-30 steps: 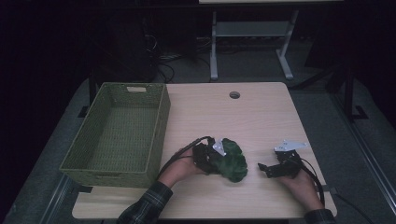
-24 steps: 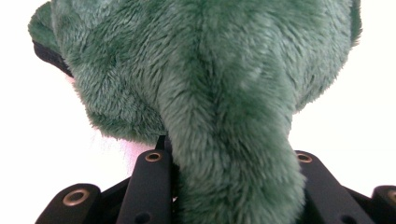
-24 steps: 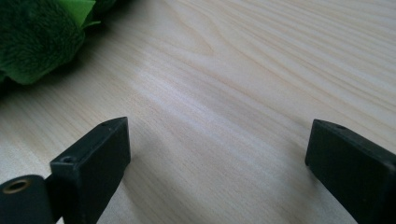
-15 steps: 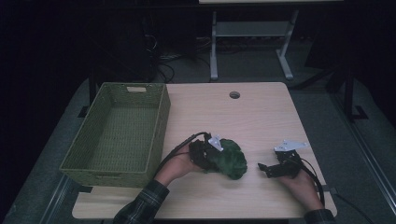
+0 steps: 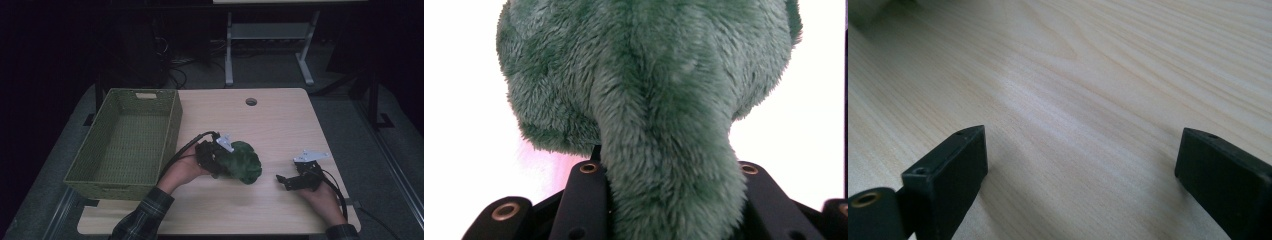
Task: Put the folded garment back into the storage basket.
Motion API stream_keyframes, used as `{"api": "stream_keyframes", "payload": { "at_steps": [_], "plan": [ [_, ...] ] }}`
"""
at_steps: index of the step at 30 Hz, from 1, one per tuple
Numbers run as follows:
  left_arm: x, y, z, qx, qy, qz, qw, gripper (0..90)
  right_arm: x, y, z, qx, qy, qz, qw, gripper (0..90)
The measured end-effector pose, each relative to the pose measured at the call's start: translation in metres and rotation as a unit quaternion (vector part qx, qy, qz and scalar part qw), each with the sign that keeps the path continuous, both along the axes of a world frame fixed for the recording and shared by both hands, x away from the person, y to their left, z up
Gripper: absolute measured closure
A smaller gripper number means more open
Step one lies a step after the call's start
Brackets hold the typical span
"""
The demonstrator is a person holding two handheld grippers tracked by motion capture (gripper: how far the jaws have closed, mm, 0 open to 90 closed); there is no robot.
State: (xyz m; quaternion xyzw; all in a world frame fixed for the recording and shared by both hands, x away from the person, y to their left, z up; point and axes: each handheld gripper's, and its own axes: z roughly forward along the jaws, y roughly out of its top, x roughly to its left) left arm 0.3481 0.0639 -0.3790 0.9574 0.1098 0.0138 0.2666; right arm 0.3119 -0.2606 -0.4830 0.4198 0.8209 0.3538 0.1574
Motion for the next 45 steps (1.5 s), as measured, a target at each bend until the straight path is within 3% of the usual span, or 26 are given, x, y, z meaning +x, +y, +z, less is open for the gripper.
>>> {"api": "stream_keyframes", "payload": {
  "at_steps": [12,23,29,34,38,45],
  "plan": [
    [0.009,0.029,0.036,-0.008,-0.016,0.040,0.9990,65.0,0.000,0.000,0.000,0.000,-0.001,0.000,1.0000,5.7],
    [0.013,0.075,0.062,-0.012,-0.032,0.082,0.9961,65.1,0.000,0.001,0.000,-0.002,0.001,0.003,1.0000,4.2],
    [0.014,0.107,0.073,-0.014,-0.041,0.121,0.9917,65.1,0.000,0.001,0.000,-0.002,0.001,0.003,1.0000,4.2],
    [0.012,0.136,0.080,-0.021,-0.049,0.153,0.9867,65.1,0.000,0.001,0.000,-0.001,0.001,0.003,1.0000,4.2],
    [0.010,0.155,0.082,-0.020,-0.053,0.176,0.9827,65.0,0.000,0.001,0.000,-0.002,0.001,0.002,1.0000,4.2],
    [0.007,0.179,0.079,-0.016,-0.051,0.200,0.9782,65.0,0.000,0.001,0.000,-0.002,0.001,0.002,1.0000,4.2]
  ]
}}
